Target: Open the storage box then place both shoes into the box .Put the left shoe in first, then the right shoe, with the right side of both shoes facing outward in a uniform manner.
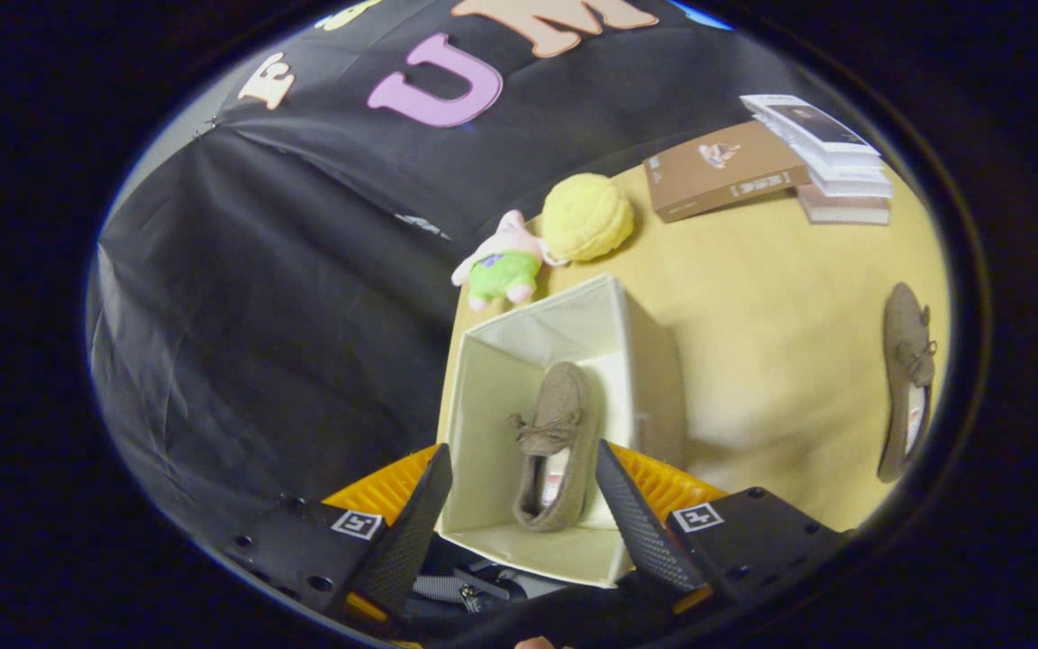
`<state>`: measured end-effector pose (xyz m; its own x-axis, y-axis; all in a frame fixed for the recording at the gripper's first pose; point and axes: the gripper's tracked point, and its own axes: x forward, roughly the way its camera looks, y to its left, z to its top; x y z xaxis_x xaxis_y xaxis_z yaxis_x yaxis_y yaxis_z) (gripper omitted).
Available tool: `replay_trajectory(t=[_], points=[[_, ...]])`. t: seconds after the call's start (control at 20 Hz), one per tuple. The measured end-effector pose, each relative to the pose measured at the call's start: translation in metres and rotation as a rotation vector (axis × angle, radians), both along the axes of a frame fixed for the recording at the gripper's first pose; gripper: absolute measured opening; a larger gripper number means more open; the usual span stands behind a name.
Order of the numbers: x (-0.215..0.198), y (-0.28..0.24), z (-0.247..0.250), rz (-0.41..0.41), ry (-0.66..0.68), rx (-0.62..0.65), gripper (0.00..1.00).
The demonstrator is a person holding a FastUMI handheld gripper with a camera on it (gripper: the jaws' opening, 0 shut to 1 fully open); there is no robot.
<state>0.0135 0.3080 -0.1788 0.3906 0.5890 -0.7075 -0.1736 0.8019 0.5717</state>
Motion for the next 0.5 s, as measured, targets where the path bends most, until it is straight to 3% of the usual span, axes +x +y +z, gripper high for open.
replay_trajectory(t=[0.3,0.5], points=[[0.025,-0.131,0.004,-0.161,-0.036,-0.143,1.0],[0.035,-0.236,-0.019,-0.244,-0.001,-0.319,1.0]])
